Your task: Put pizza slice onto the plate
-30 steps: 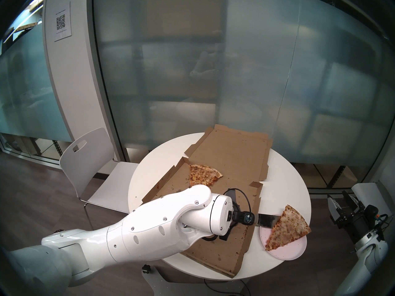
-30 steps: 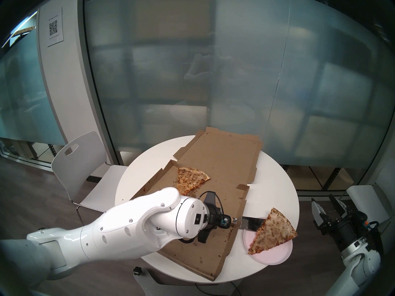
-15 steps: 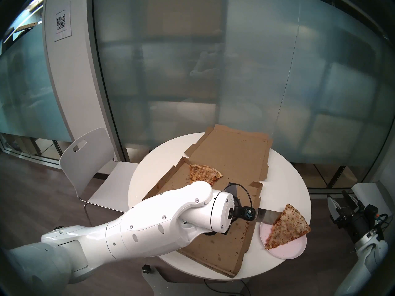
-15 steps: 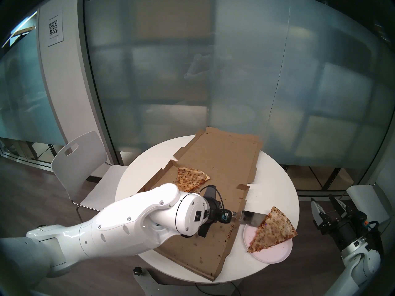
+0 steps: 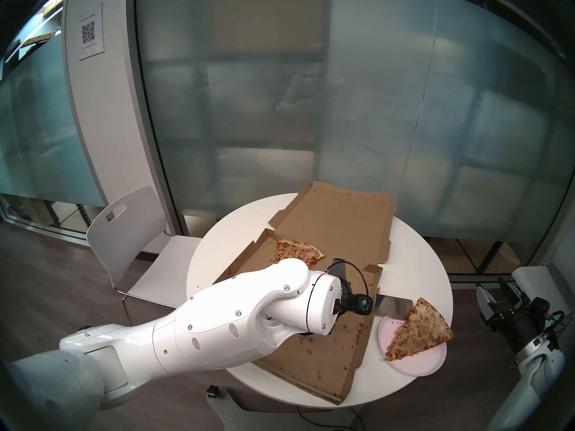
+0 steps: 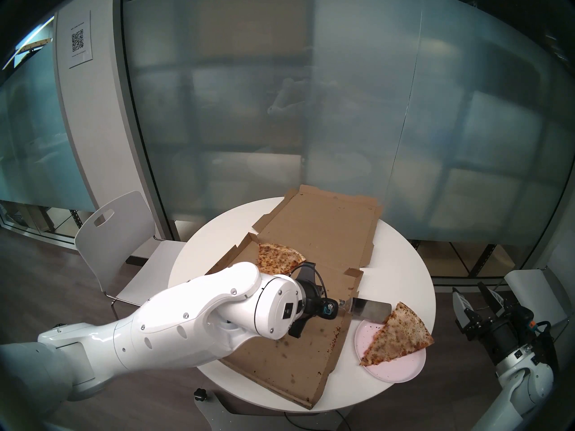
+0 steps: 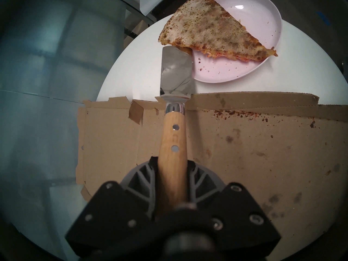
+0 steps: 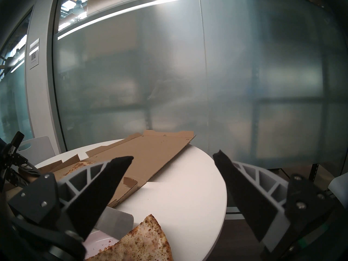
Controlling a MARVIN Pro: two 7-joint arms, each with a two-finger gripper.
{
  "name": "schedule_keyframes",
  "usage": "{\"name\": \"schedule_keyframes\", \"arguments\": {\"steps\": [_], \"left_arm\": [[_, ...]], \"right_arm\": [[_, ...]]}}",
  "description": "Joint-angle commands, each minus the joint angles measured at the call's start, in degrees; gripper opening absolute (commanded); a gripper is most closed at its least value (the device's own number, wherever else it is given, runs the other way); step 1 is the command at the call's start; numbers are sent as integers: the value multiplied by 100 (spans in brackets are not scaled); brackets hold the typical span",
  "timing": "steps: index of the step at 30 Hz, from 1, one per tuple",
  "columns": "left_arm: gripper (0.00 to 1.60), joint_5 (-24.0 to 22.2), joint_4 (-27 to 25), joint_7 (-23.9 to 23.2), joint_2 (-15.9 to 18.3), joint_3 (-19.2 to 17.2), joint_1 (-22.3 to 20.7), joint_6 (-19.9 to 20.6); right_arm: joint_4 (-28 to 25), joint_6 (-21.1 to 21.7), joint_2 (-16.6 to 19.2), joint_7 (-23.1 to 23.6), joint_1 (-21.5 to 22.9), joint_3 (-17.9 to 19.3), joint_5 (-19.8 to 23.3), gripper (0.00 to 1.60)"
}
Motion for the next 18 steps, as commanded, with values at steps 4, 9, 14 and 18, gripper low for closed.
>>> {"name": "schedule_keyframes", "arguments": {"steps": [4,9,14,18], "left_arm": [[0,-411,-484,14,34,-564,214,185],[0,-730,-685,51,89,-834,468,259],[0,-1090,-816,109,134,-1117,751,283],[0,-1480,-926,113,170,-1432,1017,297]], "right_arm": [[-121,0,14,10,-13,-46,43,160],[-126,-2,15,18,-11,-64,29,160],[-136,-4,16,21,-16,-85,21,160],[-145,-7,14,29,-17,-102,14,160]]}}
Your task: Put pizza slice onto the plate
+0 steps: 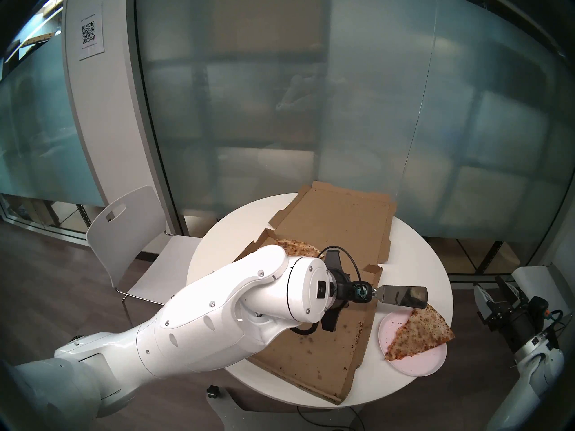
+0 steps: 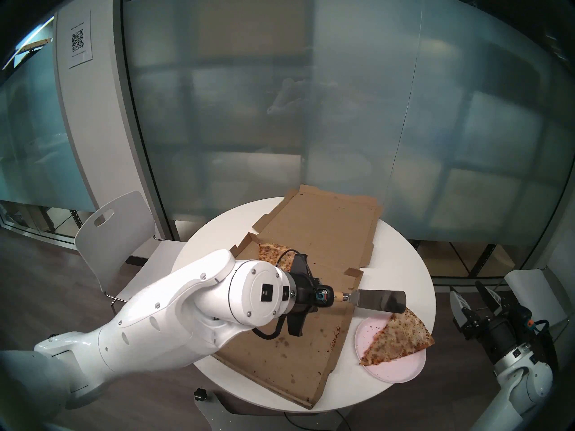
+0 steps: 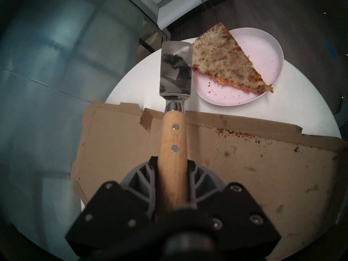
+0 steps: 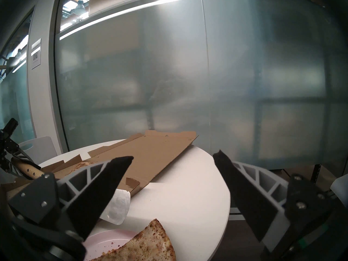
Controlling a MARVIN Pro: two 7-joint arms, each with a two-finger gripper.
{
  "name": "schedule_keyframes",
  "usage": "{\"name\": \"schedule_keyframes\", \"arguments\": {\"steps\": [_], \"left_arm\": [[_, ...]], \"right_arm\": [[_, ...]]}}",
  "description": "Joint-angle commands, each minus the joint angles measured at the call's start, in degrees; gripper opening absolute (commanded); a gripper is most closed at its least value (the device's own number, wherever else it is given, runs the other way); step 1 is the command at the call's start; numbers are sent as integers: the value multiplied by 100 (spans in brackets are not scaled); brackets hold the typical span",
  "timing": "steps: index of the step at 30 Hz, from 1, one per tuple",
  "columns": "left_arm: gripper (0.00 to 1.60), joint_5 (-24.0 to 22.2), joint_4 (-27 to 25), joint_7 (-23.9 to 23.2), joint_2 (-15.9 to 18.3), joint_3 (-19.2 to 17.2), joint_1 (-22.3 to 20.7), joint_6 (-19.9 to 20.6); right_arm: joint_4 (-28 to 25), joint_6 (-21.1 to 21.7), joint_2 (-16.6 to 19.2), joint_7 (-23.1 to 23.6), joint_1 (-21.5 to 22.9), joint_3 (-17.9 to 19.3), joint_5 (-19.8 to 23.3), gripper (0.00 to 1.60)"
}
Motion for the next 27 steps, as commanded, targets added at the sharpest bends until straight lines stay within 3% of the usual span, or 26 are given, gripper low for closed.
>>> {"name": "schedule_keyframes", "arguments": {"steps": [1,3,11,27], "left_arm": [[0,-598,-319,-3,64,-557,471,-14],[0,-855,-346,-19,72,-769,636,-6],[0,-1194,-446,3,302,-1010,880,-145],[0,-1559,-849,112,949,-1515,1560,-281]], "right_arm": [[-132,-5,13,20,-13,-21,23,160],[-142,-2,14,21,-15,-31,25,160],[-193,19,8,19,-33,-60,43,160],[-209,15,0,15,-71,-108,28,160]]}}
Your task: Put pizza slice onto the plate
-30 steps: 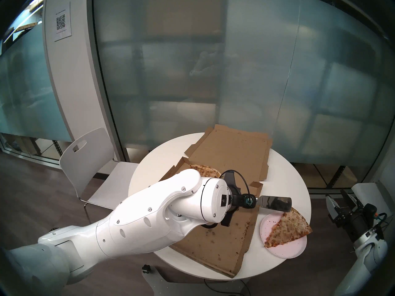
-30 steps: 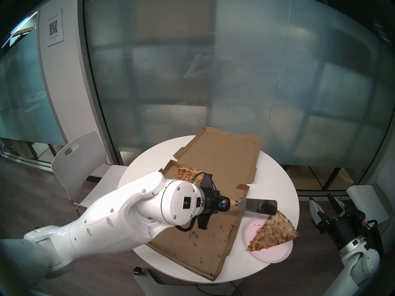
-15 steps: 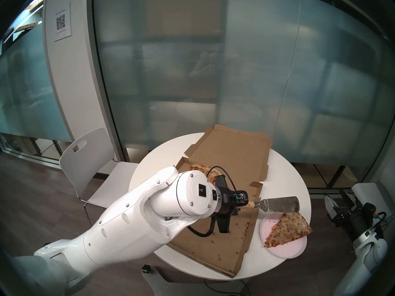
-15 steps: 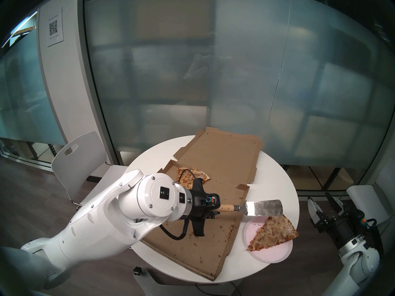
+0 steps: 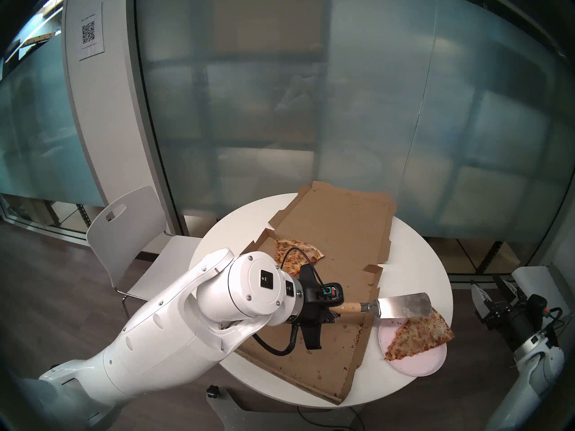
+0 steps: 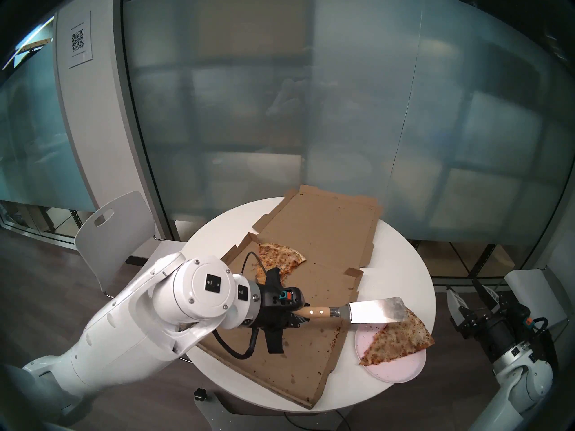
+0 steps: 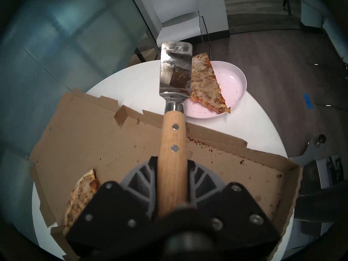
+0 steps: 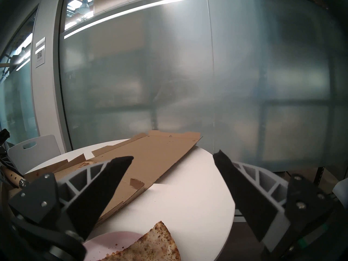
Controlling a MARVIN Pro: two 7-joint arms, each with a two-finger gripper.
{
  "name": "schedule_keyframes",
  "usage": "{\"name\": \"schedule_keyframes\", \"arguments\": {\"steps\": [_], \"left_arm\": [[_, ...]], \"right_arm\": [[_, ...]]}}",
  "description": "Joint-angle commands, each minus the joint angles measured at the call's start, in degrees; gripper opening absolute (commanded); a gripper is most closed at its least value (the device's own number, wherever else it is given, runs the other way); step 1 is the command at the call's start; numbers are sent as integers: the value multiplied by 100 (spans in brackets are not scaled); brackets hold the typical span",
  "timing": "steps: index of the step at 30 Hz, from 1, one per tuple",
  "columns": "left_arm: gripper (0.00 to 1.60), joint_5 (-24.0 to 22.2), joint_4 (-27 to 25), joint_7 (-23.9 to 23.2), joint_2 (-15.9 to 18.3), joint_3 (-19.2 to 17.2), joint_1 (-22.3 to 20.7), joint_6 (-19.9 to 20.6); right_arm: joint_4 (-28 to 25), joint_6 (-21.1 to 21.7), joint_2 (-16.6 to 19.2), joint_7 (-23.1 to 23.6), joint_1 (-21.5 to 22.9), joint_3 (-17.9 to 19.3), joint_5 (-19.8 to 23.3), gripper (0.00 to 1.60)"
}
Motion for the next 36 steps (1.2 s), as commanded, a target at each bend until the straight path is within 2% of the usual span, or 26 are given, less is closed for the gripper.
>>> {"name": "schedule_keyframes", "arguments": {"steps": [1,16,23,29,36], "left_arm": [[0,-136,-302,119,311,-281,408,-98],[0,-525,-527,567,822,-1010,1421,-355],[0,-654,-529,861,922,-1325,1834,-524],[0,-902,-539,1107,973,-1763,2233,-646],[0,-1108,-520,1254,988,-2087,2511,-794]], "right_arm": [[-109,3,2,3,-13,-20,31,160],[-120,-10,2,-65,-38,-180,-11,160],[-153,-17,-8,-117,-77,-278,-16,160],[-174,-15,-8,-142,-82,-297,-36,160],[-173,-10,20,-133,-83,-309,-34,160]]}}
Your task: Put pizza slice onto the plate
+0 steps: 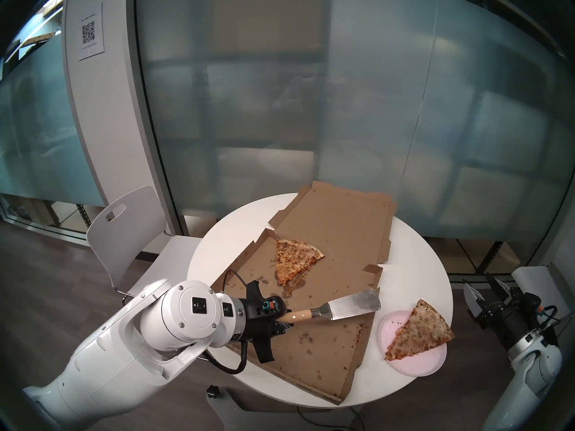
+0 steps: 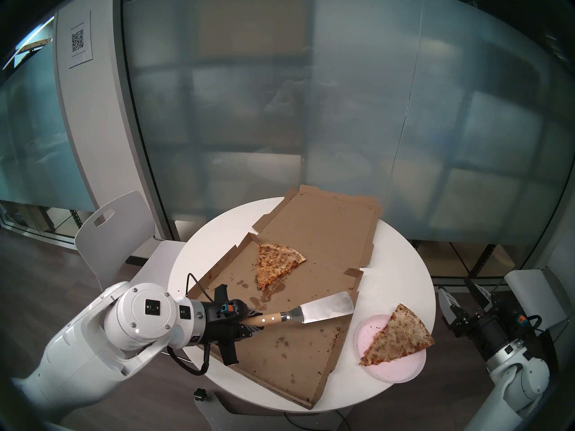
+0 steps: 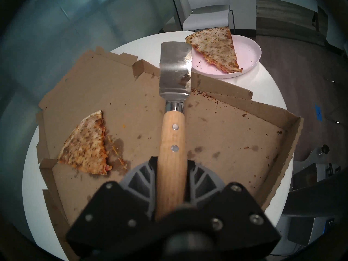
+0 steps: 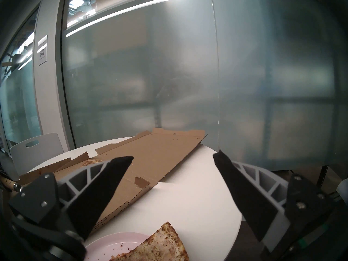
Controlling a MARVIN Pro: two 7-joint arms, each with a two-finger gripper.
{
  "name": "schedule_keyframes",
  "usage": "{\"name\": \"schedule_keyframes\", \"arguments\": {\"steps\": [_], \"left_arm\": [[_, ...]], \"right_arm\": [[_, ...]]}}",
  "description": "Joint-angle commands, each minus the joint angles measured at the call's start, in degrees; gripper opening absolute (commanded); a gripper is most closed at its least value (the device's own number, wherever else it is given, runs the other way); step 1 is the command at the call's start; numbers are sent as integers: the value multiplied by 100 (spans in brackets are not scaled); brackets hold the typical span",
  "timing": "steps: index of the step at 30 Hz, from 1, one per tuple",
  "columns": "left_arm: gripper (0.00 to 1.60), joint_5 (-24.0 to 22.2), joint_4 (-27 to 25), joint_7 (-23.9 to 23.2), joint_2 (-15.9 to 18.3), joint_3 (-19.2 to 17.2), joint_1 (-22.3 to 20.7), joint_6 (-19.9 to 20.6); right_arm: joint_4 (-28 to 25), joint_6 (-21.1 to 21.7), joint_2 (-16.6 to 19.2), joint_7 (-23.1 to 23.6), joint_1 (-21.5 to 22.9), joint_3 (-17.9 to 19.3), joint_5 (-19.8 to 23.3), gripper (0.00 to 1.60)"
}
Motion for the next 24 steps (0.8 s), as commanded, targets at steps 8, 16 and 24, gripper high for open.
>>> {"name": "schedule_keyframes", "arguments": {"steps": [8,16,24], "left_arm": [[0,-377,19,382,-49,-577,672,-404],[0,-428,362,499,-209,-552,590,-571],[0,-511,752,474,-309,-505,385,-673]], "right_arm": [[-168,23,35,51,9,-22,22,160],[-202,36,40,45,25,-22,3,160],[-223,49,29,35,27,9,-13,160]]}}
